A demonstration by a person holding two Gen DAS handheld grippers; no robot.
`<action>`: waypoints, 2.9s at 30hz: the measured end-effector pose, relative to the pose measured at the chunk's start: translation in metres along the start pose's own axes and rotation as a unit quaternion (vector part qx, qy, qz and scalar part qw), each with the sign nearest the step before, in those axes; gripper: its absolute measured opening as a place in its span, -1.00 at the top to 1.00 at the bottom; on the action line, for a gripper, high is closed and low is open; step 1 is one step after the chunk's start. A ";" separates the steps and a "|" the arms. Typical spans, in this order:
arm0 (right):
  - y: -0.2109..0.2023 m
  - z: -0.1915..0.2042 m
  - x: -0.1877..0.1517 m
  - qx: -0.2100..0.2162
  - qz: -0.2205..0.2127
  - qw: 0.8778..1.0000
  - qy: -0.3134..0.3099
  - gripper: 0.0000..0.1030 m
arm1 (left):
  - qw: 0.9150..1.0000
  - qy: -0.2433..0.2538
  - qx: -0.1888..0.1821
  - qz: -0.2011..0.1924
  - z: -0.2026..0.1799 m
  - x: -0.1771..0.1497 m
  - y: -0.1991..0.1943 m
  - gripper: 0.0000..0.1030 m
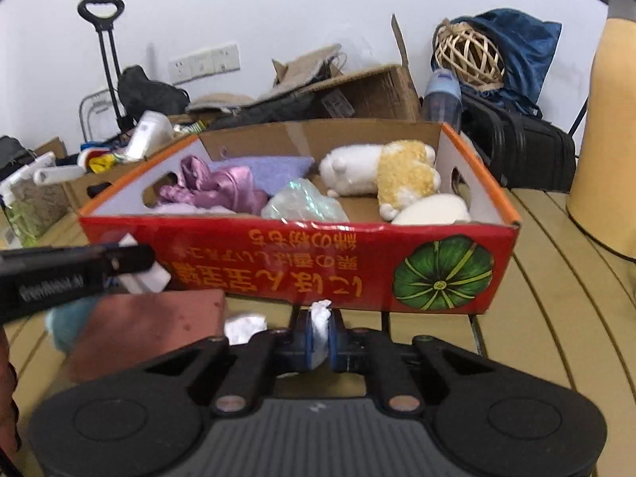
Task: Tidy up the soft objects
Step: 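Close both grippers together on the crumpled white tissue, then carry the white tissue into the cardboard box and open both grippers, then pull both grippers back over the table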
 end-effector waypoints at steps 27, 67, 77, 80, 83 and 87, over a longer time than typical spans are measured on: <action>-0.220 0.068 -0.028 0.043 -0.111 0.991 -0.056 0.84 | 0.992 -0.030 -0.059 -0.104 0.014 -0.011 -0.198 0.64; -0.110 -0.002 0.165 -0.016 -0.008 0.992 -0.126 -0.43 | 0.998 0.029 -0.047 -0.023 0.004 0.135 -0.066 -0.53; -0.223 0.050 0.129 -0.011 -0.092 0.986 -0.140 -0.68 | 0.991 0.023 -0.007 -0.130 0.031 0.082 -0.199 -0.83; -0.253 0.064 0.075 -0.007 -0.127 0.982 -0.136 -0.79 | 0.989 0.011 -0.001 -0.149 0.044 0.030 -0.240 -0.94; -0.277 0.078 0.011 0.013 -0.145 0.982 -0.123 -0.81 | 0.986 0.010 0.026 -0.166 0.053 -0.023 -0.278 -1.00; -0.301 0.098 -0.059 0.035 -0.142 0.983 -0.108 -0.89 | 0.984 -0.016 0.061 -0.166 0.068 -0.079 -0.320 -1.00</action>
Point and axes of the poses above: each gripper's, at about its wrist camera, not at the fingertips, and y roughly the way its jaws point, z to its left, x to its top, the point moved 4 cm from there along y, roughly the way its jaws point, and after that the axes turned 13 degrees about x, right-handed, at the moved point
